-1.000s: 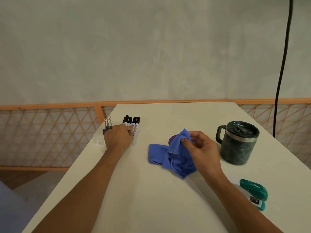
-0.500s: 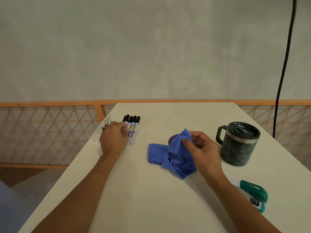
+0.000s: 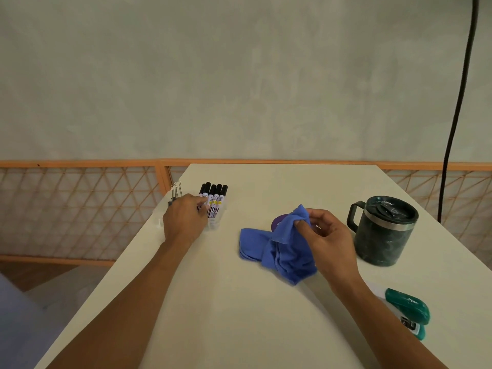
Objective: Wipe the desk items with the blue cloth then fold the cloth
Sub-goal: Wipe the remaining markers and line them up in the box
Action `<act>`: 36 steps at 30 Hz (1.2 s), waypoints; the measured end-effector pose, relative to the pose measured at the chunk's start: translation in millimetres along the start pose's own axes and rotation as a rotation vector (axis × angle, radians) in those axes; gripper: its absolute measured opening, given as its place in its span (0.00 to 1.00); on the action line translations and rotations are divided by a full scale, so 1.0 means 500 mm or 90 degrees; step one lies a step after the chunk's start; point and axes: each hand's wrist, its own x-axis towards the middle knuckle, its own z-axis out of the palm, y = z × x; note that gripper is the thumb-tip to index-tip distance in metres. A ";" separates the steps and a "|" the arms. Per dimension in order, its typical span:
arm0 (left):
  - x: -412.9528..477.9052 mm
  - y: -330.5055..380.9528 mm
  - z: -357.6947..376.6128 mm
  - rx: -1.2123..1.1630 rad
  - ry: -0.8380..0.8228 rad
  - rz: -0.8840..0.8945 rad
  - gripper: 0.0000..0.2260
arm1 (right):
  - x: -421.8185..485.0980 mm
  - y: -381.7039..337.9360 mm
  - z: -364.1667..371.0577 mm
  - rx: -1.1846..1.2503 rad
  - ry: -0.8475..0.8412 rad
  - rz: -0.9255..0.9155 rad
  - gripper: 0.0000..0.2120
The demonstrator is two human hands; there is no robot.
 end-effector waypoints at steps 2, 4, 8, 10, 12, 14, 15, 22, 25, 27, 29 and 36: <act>-0.005 -0.004 0.001 -0.032 0.005 0.000 0.10 | 0.002 -0.004 -0.005 0.000 0.009 -0.004 0.07; -0.014 -0.007 0.001 -0.059 0.009 0.010 0.09 | 0.004 -0.010 -0.012 0.023 0.018 -0.007 0.07; -0.044 -0.012 0.001 -0.107 -0.005 0.050 0.09 | 0.007 -0.023 -0.026 0.054 0.031 -0.015 0.07; -0.058 -0.019 0.001 -0.128 -0.015 0.063 0.10 | 0.009 -0.025 -0.028 0.051 0.037 -0.010 0.08; -0.067 -0.025 0.002 -0.147 -0.021 0.067 0.10 | 0.009 -0.024 -0.028 0.052 0.039 -0.002 0.08; -0.068 -0.028 0.002 -0.153 -0.021 0.062 0.10 | 0.008 -0.024 -0.025 0.054 0.038 0.002 0.08; -0.069 -0.028 0.003 -0.155 -0.017 0.059 0.10 | 0.008 -0.024 -0.024 0.052 0.038 0.002 0.08; -0.072 -0.034 0.003 -0.138 0.016 0.060 0.14 | 0.012 -0.020 -0.026 0.040 0.040 -0.001 0.08; -0.065 -0.058 -0.015 -0.079 0.074 0.061 0.18 | 0.013 -0.018 -0.026 0.036 0.038 -0.002 0.08; -0.063 -0.074 -0.024 -0.057 0.068 0.051 0.19 | 0.013 -0.016 -0.026 0.039 0.037 -0.001 0.08; -0.067 -0.084 -0.026 -0.063 0.046 0.039 0.19 | 0.013 -0.014 -0.026 0.040 0.037 -0.002 0.08; -0.068 -0.073 -0.020 -0.059 0.057 0.033 0.15 | 0.012 -0.017 -0.025 0.032 0.042 0.005 0.09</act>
